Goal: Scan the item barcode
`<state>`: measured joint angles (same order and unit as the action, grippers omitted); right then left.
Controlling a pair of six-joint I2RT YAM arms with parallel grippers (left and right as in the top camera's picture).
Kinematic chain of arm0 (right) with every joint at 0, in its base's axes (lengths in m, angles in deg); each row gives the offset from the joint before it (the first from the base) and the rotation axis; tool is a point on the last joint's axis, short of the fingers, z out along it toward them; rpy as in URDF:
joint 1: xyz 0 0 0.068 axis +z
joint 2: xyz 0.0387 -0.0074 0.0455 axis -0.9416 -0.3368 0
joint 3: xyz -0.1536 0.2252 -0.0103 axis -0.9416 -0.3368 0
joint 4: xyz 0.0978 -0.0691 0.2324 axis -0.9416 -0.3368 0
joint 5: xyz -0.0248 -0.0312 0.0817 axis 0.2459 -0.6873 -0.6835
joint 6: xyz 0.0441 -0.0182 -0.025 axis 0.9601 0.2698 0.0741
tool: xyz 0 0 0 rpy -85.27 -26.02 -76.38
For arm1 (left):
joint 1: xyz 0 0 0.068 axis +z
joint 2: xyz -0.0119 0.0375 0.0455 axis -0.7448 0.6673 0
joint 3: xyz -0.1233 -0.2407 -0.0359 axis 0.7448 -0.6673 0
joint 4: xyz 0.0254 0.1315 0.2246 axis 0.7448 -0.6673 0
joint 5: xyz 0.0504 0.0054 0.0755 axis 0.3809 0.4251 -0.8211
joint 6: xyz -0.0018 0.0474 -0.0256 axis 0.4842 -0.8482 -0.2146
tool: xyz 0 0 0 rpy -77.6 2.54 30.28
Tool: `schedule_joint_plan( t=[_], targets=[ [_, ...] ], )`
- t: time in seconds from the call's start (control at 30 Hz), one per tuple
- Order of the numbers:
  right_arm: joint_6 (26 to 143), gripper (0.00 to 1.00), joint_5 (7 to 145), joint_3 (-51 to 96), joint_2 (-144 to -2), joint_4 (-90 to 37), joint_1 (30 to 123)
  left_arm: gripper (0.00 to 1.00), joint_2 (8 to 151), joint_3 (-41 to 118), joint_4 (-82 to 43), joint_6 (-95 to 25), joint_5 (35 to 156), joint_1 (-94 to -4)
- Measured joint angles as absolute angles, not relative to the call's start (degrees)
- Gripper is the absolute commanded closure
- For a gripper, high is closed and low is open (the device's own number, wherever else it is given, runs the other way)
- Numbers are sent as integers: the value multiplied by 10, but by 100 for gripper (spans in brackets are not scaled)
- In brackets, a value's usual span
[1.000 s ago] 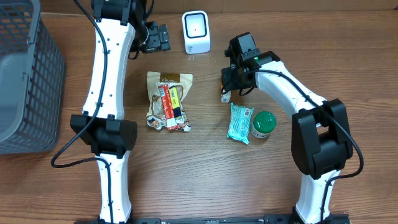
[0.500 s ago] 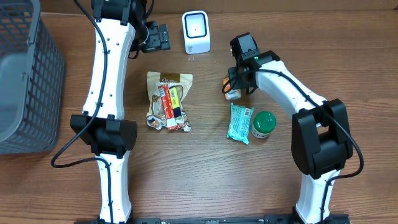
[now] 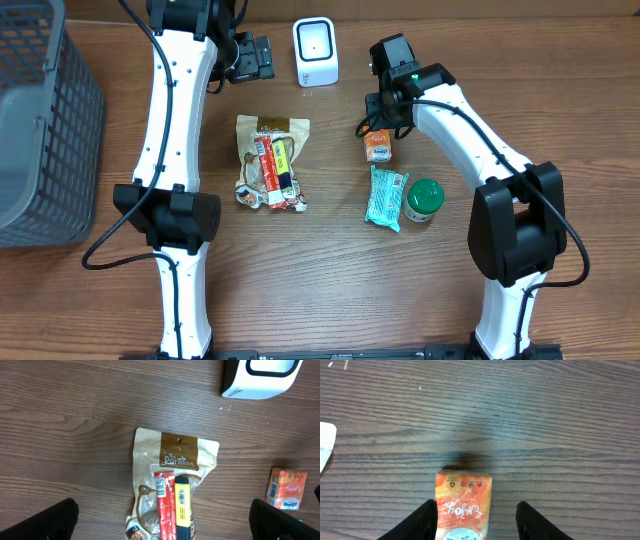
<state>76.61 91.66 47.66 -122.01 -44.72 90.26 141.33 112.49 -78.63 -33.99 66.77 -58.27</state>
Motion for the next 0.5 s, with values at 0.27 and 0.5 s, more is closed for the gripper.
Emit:
schedule_joint_plan(
  t=[0.27,0.5],
  targets=[
    [766,49,916,476,-1220,-451,900,0,1413,1125,-787,-340,668,-583],
    [766,49,875,475,-1220,-452,864,0,1413,1125,-788,-340,668,-583]
  ],
)
